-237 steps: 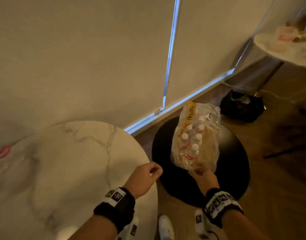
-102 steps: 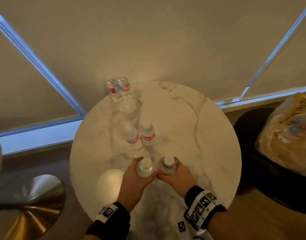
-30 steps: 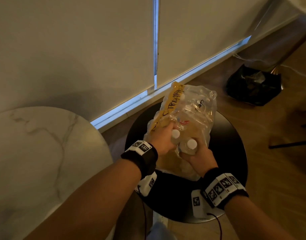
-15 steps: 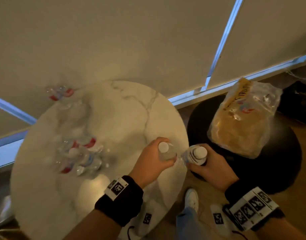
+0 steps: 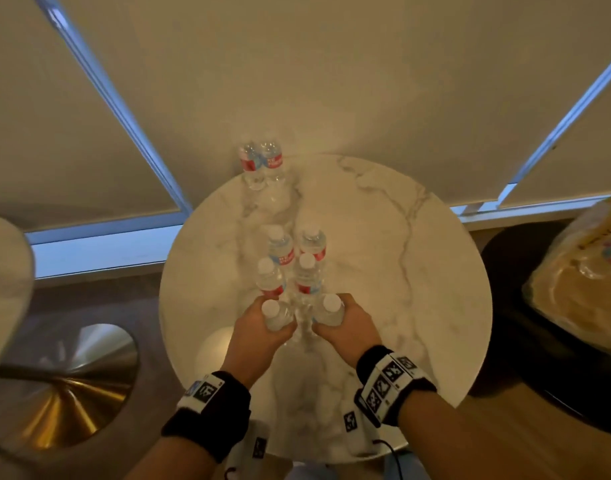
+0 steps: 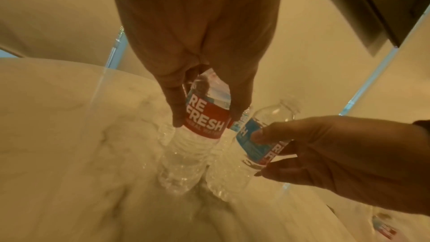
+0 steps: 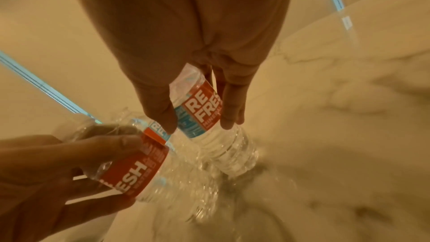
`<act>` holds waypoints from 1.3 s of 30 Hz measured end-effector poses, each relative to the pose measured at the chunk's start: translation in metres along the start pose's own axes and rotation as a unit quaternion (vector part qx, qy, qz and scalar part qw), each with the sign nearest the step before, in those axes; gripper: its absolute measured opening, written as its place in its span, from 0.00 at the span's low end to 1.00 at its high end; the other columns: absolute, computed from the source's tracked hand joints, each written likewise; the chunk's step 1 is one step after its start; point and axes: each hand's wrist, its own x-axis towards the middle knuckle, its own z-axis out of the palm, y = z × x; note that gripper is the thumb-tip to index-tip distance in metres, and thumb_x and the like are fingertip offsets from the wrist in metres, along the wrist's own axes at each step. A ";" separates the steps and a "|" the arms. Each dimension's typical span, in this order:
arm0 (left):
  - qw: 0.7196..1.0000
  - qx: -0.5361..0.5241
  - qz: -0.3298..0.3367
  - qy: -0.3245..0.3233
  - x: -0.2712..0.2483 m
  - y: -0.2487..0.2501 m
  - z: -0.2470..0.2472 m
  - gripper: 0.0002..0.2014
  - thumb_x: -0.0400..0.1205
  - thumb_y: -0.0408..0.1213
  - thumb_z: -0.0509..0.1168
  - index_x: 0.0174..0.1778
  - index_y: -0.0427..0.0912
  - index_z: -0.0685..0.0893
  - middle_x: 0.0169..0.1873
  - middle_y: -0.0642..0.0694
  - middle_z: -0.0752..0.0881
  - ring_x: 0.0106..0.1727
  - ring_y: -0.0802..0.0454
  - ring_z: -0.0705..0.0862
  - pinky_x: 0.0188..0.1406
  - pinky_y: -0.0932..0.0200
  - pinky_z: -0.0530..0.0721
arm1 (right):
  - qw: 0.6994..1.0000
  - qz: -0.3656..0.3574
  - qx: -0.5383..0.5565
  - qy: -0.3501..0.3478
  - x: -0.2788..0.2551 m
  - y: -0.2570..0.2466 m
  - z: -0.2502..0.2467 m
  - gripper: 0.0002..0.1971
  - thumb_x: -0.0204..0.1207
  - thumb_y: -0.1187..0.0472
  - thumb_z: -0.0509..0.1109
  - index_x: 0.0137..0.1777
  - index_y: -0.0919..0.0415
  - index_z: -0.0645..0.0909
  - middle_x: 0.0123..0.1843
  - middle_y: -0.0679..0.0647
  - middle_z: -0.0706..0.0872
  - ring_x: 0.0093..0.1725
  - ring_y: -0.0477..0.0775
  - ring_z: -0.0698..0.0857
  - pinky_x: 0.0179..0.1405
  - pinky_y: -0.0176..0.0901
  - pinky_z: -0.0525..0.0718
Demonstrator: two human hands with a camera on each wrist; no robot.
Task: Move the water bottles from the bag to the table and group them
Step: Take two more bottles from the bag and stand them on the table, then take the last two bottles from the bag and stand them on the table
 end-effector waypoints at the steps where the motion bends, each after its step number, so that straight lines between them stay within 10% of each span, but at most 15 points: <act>1: 1.000 -0.013 0.002 0.006 0.002 -0.001 -0.003 0.22 0.73 0.41 0.81 0.61 0.53 0.84 0.51 0.61 0.89 0.50 0.76 0.84 0.43 0.77 0.78 | 1.000 -0.002 -0.002 0.003 0.004 -0.005 0.006 0.32 0.64 0.50 0.81 0.67 0.55 0.76 0.61 0.55 0.86 0.60 0.59 0.85 0.57 0.51 0.85; 6: 1.000 -0.027 0.002 0.012 0.010 -0.020 0.000 0.28 0.69 0.47 0.84 0.63 0.59 0.81 0.54 0.63 0.87 0.53 0.74 0.85 0.52 0.65 0.85 | 0.999 -0.005 -0.036 -0.008 0.011 -0.016 0.016 0.35 0.65 0.51 0.82 0.71 0.55 0.73 0.67 0.57 0.84 0.65 0.61 0.82 0.64 0.55 0.82; 10: 0.996 0.071 -0.053 0.011 0.008 -0.037 0.007 0.38 0.67 0.54 0.82 0.71 0.47 0.78 0.64 0.46 0.83 0.63 0.47 0.85 0.62 0.46 0.86 | 0.998 0.006 -0.057 -0.041 0.009 -0.010 0.007 0.40 0.63 0.51 0.84 0.74 0.55 0.70 0.69 0.55 0.82 0.65 0.59 0.83 0.64 0.53 0.82; 19: 0.942 0.278 -0.113 -0.149 -0.039 -0.018 0.022 0.16 0.82 0.60 0.64 0.48 0.50 0.82 0.42 0.53 0.88 0.44 0.55 0.86 0.48 0.60 0.86 | 0.997 0.050 -0.054 -0.001 -0.010 0.047 -0.073 0.13 0.74 0.44 0.75 0.51 0.50 0.83 0.45 0.47 0.88 0.42 0.50 0.87 0.39 0.40 0.84; 24: 0.950 0.219 -0.002 -0.224 -0.015 0.047 0.128 0.15 0.80 0.54 0.71 0.35 0.49 0.81 0.27 0.50 0.82 0.30 0.61 0.79 0.40 0.61 0.80 | 0.984 0.115 -0.020 0.138 -0.008 0.110 -0.205 0.09 0.77 0.47 0.73 0.46 0.52 0.84 0.40 0.49 0.89 0.39 0.50 0.88 0.41 0.46 0.88; 31: 0.925 0.125 0.083 -0.349 0.035 0.164 0.311 0.13 0.84 0.53 0.67 0.41 0.48 0.84 0.33 0.44 0.86 0.33 0.53 0.82 0.34 0.62 0.77 | 0.920 0.222 0.097 0.307 0.052 0.212 -0.393 0.11 0.77 0.45 0.70 0.49 0.52 0.82 0.44 0.58 0.89 0.49 0.63 0.88 0.58 0.64 0.86; 35: 0.895 0.114 0.098 -0.420 0.068 0.222 0.420 0.10 0.86 0.51 0.64 0.53 0.51 0.85 0.45 0.54 0.88 0.45 0.64 0.85 0.46 0.71 0.80 | 0.894 0.261 0.081 0.355 0.113 0.263 -0.478 0.20 0.73 0.35 0.69 0.56 0.47 0.79 0.48 0.50 0.84 0.49 0.55 0.81 0.53 0.53 0.79; 39: 0.895 0.126 0.122 -0.409 0.101 0.257 0.516 0.12 0.88 0.49 0.61 0.62 0.51 0.84 0.56 0.53 0.89 0.57 0.60 0.86 0.62 0.59 0.85 | 0.903 0.295 0.045 0.311 0.167 0.307 -0.532 0.31 0.67 0.30 0.69 0.64 0.47 0.79 0.59 0.54 0.85 0.53 0.60 0.84 0.53 0.50 0.81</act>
